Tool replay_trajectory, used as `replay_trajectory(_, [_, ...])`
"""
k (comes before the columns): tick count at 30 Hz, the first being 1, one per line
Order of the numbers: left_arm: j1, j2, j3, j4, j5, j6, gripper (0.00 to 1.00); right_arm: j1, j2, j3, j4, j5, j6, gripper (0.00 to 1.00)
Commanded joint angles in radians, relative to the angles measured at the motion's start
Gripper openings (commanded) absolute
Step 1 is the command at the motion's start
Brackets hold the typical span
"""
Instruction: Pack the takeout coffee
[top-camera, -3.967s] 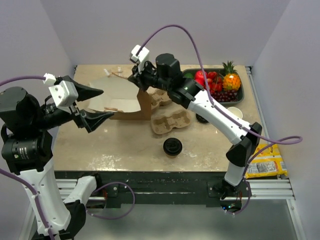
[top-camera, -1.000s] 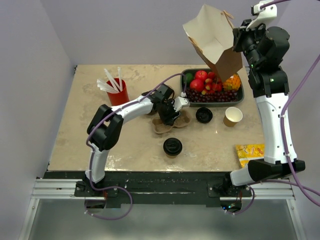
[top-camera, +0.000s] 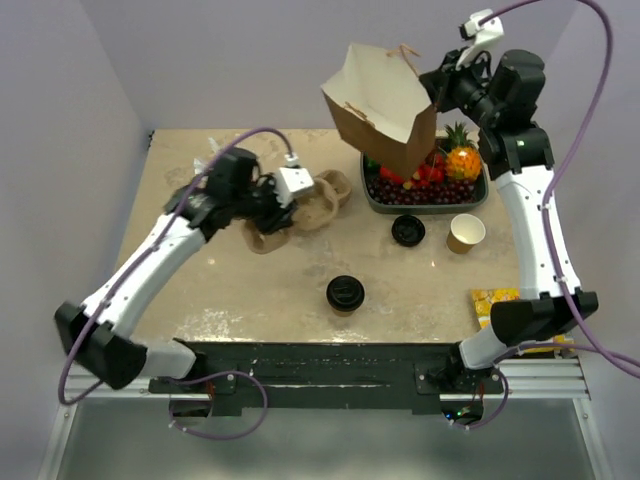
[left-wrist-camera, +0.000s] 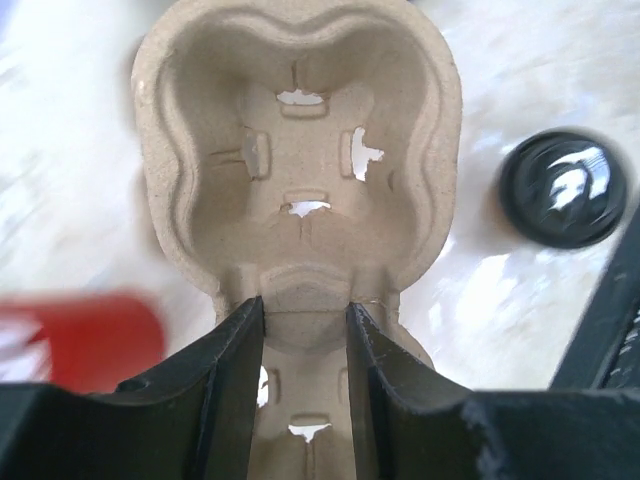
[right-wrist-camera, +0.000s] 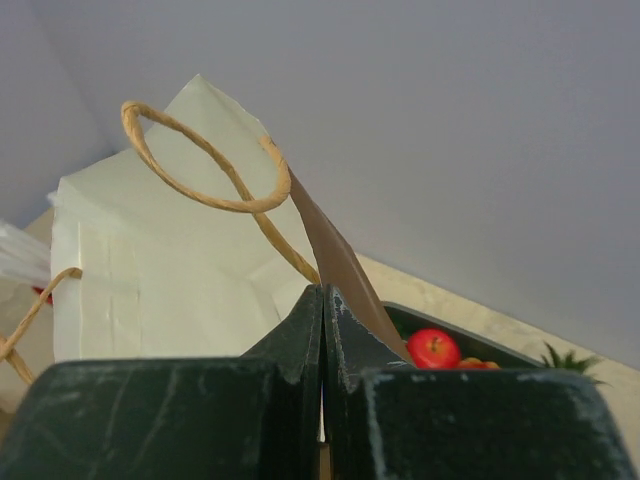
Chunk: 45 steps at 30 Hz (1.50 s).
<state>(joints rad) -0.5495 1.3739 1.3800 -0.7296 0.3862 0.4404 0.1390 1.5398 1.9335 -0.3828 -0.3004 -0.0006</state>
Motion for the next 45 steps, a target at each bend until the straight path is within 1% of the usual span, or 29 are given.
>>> replay_trajectory(1, [0.169, -0.171, -0.045, -0.175, -0.012, 0.159, 0.2, 0.075, 0.054, 0.094, -0.005, -0.149, 0.005, 0.0])
replay_trajectory(2, [0.198, -0.208, -0.059, -0.182, -0.033, 0.168, 0.2, 0.127, 0.068, 0.102, -0.013, -0.152, 0.005, 0.0])
replay_trajectory(3, [0.21, -0.273, -0.062, -0.189, -0.053, 0.178, 0.19, 0.151, 0.074, 0.111, -0.022, -0.155, -0.025, 0.0])
replay_trajectory(4, [0.221, -0.3, -0.067, -0.191, -0.107, 0.17, 0.19, 0.178, 0.077, 0.114, -0.025, -0.157, -0.044, 0.0])
replay_trajectory(5, [0.23, -0.335, -0.067, -0.203, -0.133, 0.155, 0.18, 0.227, 0.083, 0.116, -0.024, -0.152, -0.047, 0.0])
replay_trajectory(6, [0.235, -0.348, -0.059, -0.212, -0.159, 0.12, 0.16, 0.247, 0.088, 0.114, -0.024, -0.151, -0.048, 0.0])
replay_trajectory(7, [0.24, -0.36, -0.044, -0.22, -0.196, 0.1, 0.17, 0.281, 0.092, 0.114, -0.022, -0.154, -0.042, 0.0])
replay_trajectory(9, [0.249, -0.41, -0.036, -0.211, -0.243, 0.034, 0.18, 0.306, 0.109, 0.123, -0.022, -0.17, -0.02, 0.0])
replay_trajectory(10, [0.25, -0.429, -0.033, -0.2, -0.307, 0.015, 0.18, 0.329, 0.112, 0.128, -0.024, -0.178, -0.016, 0.0])
replay_trajectory(12, [0.302, -0.469, -0.026, -0.192, -0.349, -0.003, 0.17, 0.355, 0.114, 0.13, -0.033, -0.2, -0.015, 0.0])
replay_trajectory(13, [0.324, -0.476, -0.021, -0.189, -0.404, -0.008, 0.16, 0.373, 0.114, 0.127, -0.034, -0.209, -0.015, 0.0])
replay_trajectory(14, [0.353, -0.493, -0.016, -0.18, -0.43, -0.009, 0.15, 0.382, 0.111, 0.124, -0.037, -0.219, -0.016, 0.0])
replay_trajectory(16, [0.379, -0.509, 0.002, -0.168, -0.484, -0.009, 0.14, 0.398, 0.1, 0.107, -0.038, -0.249, -0.01, 0.0])
replay_trajectory(17, [0.407, -0.513, 0.011, -0.16, -0.498, -0.006, 0.13, 0.404, 0.094, 0.087, -0.036, -0.259, -0.009, 0.0])
replay_trajectory(20, [0.44, -0.518, 0.057, -0.148, -0.55, 0.004, 0.13, 0.431, 0.077, 0.041, -0.036, -0.292, -0.007, 0.0])
replay_trajectory(22, [0.459, -0.522, 0.073, -0.14, -0.585, 0.02, 0.12, 0.459, 0.059, -0.028, -0.025, -0.296, -0.007, 0.0])
replay_trajectory(24, [0.468, -0.533, 0.074, -0.131, -0.596, 0.029, 0.12, 0.476, 0.049, -0.094, -0.004, -0.286, -0.007, 0.0])
replay_trajectory(27, [0.49, -0.541, 0.085, -0.122, -0.596, 0.021, 0.11, 0.485, 0.042, -0.155, 0.013, -0.278, 0.054, 0.0])
replay_trajectory(30, [0.502, -0.527, 0.131, -0.108, -0.577, 0.015, 0.11, 0.493, 0.031, -0.22, 0.019, -0.269, 0.057, 0.0])
replay_trajectory(33, [0.503, -0.489, 0.226, -0.12, -0.477, 0.014, 0.11, 0.501, 0.029, -0.281, 0.024, -0.264, 0.057, 0.0])
replay_trajectory(34, [0.503, -0.48, 0.266, -0.126, -0.392, 0.012, 0.11, 0.504, 0.028, -0.295, 0.028, -0.264, 0.057, 0.0])
replay_trajectory(36, [0.503, -0.466, 0.28, -0.133, -0.264, 0.005, 0.12, 0.508, 0.029, -0.326, 0.041, -0.264, 0.071, 0.0])
replay_trajectory(37, [0.503, -0.466, 0.272, -0.133, -0.134, 0.007, 0.12, 0.517, 0.032, -0.333, 0.042, -0.266, 0.074, 0.0])
replay_trajectory(38, [0.505, -0.469, 0.265, -0.142, -0.062, 0.012, 0.14, 0.522, 0.034, -0.343, 0.044, -0.264, 0.076, 0.0])
replay_trajectory(39, [0.504, -0.472, 0.236, -0.149, 0.076, 0.029, 0.14, 0.525, 0.036, -0.344, 0.044, -0.263, 0.074, 0.0])
replay_trajectory(41, [0.503, -0.487, 0.194, -0.136, 0.159, 0.02, 0.14, 0.537, 0.033, -0.355, 0.038, -0.258, 0.07, 0.0])
replay_trajectory(42, [0.503, -0.492, 0.15, -0.125, 0.205, -0.008, 0.14, 0.54, 0.028, -0.357, 0.035, -0.252, 0.064, 0.0])
replay_trajectory(45, [0.503, -0.506, 0.076, -0.082, 0.244, -0.046, 0.13, 0.547, 0.02, -0.358, 0.015, -0.237, 0.033, 0.0])
